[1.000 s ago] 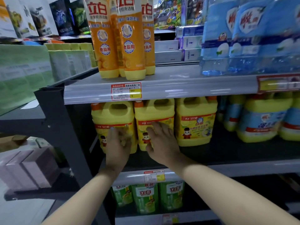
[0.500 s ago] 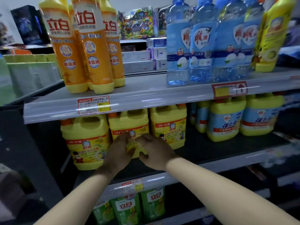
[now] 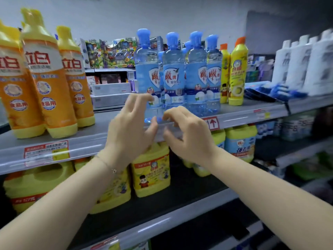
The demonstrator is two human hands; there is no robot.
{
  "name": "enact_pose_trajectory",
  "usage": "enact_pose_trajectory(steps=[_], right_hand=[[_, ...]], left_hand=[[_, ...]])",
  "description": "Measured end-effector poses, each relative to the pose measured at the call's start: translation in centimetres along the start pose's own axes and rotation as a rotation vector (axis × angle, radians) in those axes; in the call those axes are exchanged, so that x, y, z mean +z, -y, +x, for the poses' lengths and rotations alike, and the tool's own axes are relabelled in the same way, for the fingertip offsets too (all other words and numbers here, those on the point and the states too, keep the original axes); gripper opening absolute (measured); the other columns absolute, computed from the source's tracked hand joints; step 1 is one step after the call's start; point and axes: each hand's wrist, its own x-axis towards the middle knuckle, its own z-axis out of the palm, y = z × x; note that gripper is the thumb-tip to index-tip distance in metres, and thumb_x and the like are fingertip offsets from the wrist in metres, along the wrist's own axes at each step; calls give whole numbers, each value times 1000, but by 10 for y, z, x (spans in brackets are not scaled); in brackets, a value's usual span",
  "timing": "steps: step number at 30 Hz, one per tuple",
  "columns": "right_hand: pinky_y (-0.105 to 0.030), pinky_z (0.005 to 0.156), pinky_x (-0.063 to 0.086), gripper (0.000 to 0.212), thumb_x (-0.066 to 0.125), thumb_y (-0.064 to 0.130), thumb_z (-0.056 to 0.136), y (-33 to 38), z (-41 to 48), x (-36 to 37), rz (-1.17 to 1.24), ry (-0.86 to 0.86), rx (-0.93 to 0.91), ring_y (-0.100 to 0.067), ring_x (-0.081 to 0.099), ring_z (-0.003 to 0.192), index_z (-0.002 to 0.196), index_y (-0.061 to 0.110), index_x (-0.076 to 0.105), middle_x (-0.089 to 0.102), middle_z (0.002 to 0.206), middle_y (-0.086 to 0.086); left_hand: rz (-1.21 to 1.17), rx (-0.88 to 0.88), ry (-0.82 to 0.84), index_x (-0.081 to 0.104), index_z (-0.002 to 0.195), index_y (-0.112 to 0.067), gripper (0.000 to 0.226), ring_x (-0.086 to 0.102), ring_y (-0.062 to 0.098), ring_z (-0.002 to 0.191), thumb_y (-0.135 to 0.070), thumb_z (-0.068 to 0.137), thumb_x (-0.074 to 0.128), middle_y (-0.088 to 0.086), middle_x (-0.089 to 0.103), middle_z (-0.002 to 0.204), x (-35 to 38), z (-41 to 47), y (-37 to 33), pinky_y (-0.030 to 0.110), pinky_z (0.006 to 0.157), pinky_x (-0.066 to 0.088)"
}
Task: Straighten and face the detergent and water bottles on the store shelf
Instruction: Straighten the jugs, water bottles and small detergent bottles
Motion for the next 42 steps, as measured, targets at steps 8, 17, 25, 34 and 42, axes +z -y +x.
enact_pose_trajectory(steps=[8,17,25,34,42], right_hand=[[-40,68,50,23,59,23,85,-59,17,-18,-144,31,351,-21,53,74,106,15,53,47,96,5],[-39,74,51,27,59,26,83,-85,23,-14,-158,36,411,-21,55,89,108,16,54,51,101,3],[-38,72,49,22,60,22,84,-94,27,-19,-108,-2,415,-20,53,84,104,16,55,50,99,3],[-34,68,44,13,57,26,85,-119,17,-53,-162,49,501,-20,50,83,95,19,52,52,93,1],[-39,75,48,16,58,28,85,-176,-9,-113,-255,140,581,-23,50,87,96,19,52,50,93,-2]], left_hand=[[-320,-714,193,27,129,-13,85,58,23,97,-32,69,84,3,59,115,31,67,13,33,82,46],[-345,-732,259,39,114,-13,62,58,21,94,-31,73,82,1,58,108,55,75,25,35,81,48],[-118,-570,3,38,119,-9,63,43,18,89,-36,77,76,4,42,112,53,65,17,33,73,40],[-33,7,297,52,99,-18,20,49,20,75,-30,86,61,-3,47,95,78,78,-60,36,68,48],[-165,66,464,49,111,-12,27,50,21,86,-22,88,60,3,48,108,148,114,-120,35,75,46]])
